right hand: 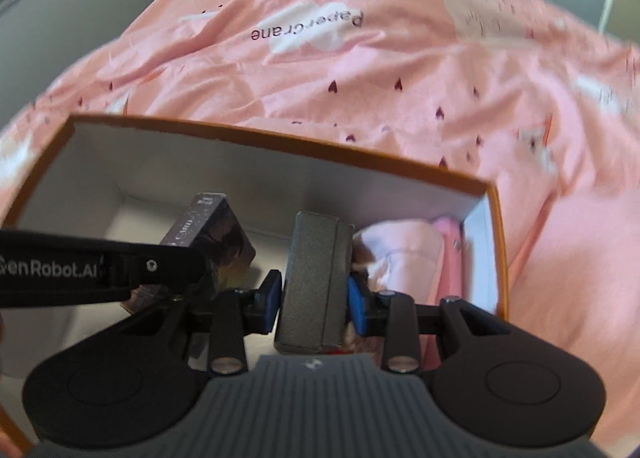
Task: Organize objects
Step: 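Carry the PHOTO CARD box and grey box over the orange box, then lower both boxes beside the pink items and open both tools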
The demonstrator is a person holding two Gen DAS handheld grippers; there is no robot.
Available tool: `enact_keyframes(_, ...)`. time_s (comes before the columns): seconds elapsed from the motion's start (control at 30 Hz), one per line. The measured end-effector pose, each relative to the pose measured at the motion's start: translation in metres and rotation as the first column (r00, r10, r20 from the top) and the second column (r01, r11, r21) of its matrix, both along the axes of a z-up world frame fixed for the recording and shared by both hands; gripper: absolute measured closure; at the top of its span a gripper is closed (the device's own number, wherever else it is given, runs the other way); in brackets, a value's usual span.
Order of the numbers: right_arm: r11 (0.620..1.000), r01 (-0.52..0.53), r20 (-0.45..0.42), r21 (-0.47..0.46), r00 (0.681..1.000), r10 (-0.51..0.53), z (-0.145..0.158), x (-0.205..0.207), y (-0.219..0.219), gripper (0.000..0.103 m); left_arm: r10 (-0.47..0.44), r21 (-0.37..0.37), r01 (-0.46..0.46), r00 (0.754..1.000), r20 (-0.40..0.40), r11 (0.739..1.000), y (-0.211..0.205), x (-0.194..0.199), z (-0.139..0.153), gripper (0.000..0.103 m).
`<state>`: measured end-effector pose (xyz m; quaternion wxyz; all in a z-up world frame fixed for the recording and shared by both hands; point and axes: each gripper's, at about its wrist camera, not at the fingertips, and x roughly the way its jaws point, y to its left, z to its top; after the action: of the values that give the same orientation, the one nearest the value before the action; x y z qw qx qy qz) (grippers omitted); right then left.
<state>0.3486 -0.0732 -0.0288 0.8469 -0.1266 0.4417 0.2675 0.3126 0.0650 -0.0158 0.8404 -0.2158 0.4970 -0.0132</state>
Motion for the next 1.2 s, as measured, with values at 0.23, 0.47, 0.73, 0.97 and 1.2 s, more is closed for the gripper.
enact_keyframes(0.23,0.999,-0.017,0.029,-0.03,0.999,0.018,-0.001,0.002,0.006,0.066,-0.013,-0.017,0.013,1.0,-0.002,1.0,-0.009,0.011,-0.007,0.077)
enact_keyframes(0.47,0.996,-0.076,0.047,-0.046,0.996,0.078,0.003,0.0,0.005,0.061,-0.045,0.015,0.045,0.999,0.002,0.999,-0.021,0.024,-0.018,0.077)
enact_keyframes(0.73,0.985,-0.146,0.064,-0.096,0.986,0.152,0.011,-0.009,0.005,0.057,-0.068,-0.003,0.068,0.997,-0.026,0.998,-0.023,0.03,-0.027,0.075)
enact_keyframes(0.97,0.982,-0.164,0.073,-0.097,0.982,0.172,0.022,-0.014,-0.003,0.055,-0.093,-0.017,0.093,0.996,-0.004,0.996,-0.022,0.028,-0.019,0.073)
enact_keyframes(1.2,0.971,-0.219,0.092,-0.094,0.969,0.227,0.031,-0.035,-0.02,0.072,-0.251,0.131,0.243,0.967,0.043,0.961,-0.032,0.002,0.007,0.072)
